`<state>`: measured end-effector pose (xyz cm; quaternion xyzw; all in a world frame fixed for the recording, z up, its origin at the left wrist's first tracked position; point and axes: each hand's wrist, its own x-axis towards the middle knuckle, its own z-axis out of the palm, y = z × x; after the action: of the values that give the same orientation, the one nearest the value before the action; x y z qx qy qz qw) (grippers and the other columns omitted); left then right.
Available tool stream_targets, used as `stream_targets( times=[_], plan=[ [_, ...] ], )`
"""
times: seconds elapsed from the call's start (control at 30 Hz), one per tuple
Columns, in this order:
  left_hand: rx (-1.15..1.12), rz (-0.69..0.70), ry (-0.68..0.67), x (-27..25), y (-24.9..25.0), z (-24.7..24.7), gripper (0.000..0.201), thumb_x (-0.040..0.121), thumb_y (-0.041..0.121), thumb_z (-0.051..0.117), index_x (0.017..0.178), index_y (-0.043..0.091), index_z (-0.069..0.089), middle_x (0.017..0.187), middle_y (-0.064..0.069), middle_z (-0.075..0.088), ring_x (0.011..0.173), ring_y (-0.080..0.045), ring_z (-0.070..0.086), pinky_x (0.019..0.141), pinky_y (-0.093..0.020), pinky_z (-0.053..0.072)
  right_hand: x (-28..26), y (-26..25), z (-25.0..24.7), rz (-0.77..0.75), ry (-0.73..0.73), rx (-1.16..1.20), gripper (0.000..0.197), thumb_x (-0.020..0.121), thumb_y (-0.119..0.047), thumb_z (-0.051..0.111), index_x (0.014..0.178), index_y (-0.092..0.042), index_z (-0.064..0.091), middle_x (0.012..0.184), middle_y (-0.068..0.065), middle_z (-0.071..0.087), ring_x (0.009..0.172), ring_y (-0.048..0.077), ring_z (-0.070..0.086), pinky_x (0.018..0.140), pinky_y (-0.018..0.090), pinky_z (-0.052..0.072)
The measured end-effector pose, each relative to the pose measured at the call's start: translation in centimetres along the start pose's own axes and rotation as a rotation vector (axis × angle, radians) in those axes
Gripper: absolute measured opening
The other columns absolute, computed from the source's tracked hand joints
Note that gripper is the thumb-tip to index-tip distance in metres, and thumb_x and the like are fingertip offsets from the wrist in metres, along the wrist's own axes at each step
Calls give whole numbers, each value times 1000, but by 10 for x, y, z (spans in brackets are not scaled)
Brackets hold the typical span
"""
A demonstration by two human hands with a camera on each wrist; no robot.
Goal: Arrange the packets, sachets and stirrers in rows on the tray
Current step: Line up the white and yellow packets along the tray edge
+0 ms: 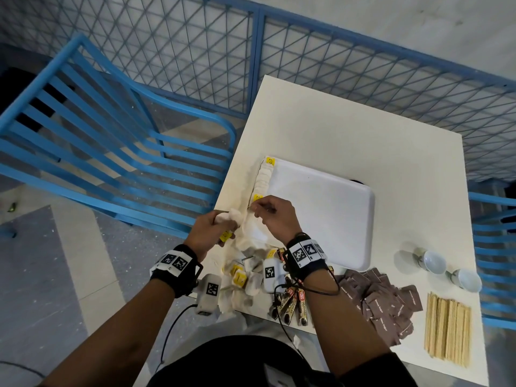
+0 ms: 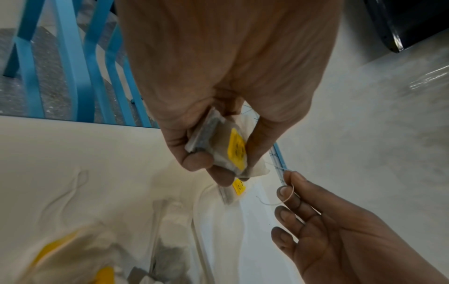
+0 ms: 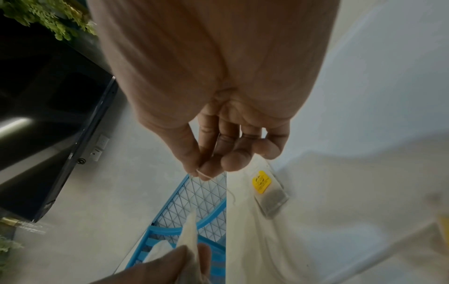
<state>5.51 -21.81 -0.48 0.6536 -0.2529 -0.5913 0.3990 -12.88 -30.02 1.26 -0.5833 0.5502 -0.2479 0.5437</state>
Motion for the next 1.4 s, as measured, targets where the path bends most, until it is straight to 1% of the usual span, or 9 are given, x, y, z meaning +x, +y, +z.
stream_targets(
  times=[0.27, 0.4, 0.5, 0.6, 0.8, 0.97, 1.07, 1.2, 1.4],
  plan=[
    [-26, 16, -31, -9, 0, 3, 10, 92, 13, 73, 97, 5, 75, 91, -18, 75, 74, -23, 64, 53, -28, 43, -5, -7, -2, -20, 58, 100, 6, 90, -7, 69, 92, -6, 74, 75, 1, 73, 63, 4, 63, 65, 21, 50],
    [-11, 71, -51, -12, 1, 4, 5, 90, 11, 74, 95, 12, 75, 85, -15, 73, 74, -22, 61, 53, -28, 43, -6, -6, 1, -8, 38, 169, 8, 90, -6, 70, 94, -1, 75, 79, 11, 75, 72, 15, 69, 64, 23, 51],
    [-6, 94, -35, -14, 2, 5, 8, 89, 11, 76, 94, 17, 74, 83, -11, 72, 75, -22, 61, 56, -30, 43, -9, -3, 5, 5, -10, 135, 6, 88, -11, 73, 91, -8, 77, 78, 5, 76, 72, 25, 69, 66, 25, 51],
    [-17, 93, -21, -13, 2, 7, 7, 89, 12, 76, 93, 18, 74, 85, -13, 72, 77, -24, 62, 57, -30, 44, -12, -2, 7, 29, -37, 70, 6, 88, -13, 74, 91, -11, 79, 77, 1, 75, 61, 15, 63, 61, 18, 47],
    [-67, 92, 13, -16, 6, 15, 9, 91, 16, 74, 98, 11, 71, 86, -13, 74, 75, -22, 65, 57, -31, 46, -19, -6, 4, 11, -81, -17, 11, 92, -15, 69, 95, -12, 79, 81, 0, 74, 58, 6, 62, 58, 12, 44],
    [-74, 104, 40, -16, 5, 18, 16, 93, 19, 73, 97, 4, 69, 82, -13, 73, 71, -23, 65, 56, -32, 45, -24, -10, 3, -6, -84, -59, 15, 92, -30, 69, 91, -18, 79, 83, 1, 76, 65, 9, 66, 69, 21, 50],
    [-74, 105, 31, -16, 5, 19, 27, 94, 21, 72, 103, -4, 67, 89, -19, 75, 71, -23, 66, 57, -32, 46, -28, -9, 4, -99, -50, -87, 11, 87, -25, 76, 94, -16, 79, 85, -4, 75, 63, 3, 64, 72, 16, 51],
    [-55, 66, 9, -14, 2, 20, 23, 93, 17, 72, 102, -3, 69, 91, -17, 76, 72, -20, 68, 57, -31, 49, -23, -4, 3, -111, 5, -111, 15, 89, -17, 74, 100, -8, 77, 86, 5, 75, 60, 4, 62, 63, 8, 46],
    [-9, 5, 6, -9, -3, 18, 22, 92, 19, 73, 103, 0, 72, 90, -11, 77, 73, -20, 68, 56, -29, 47, -9, 8, 0, -56, 7, -177, 16, 89, -21, 74, 103, -13, 77, 82, -3, 72, 66, 4, 61, 72, 13, 46]
  ],
)
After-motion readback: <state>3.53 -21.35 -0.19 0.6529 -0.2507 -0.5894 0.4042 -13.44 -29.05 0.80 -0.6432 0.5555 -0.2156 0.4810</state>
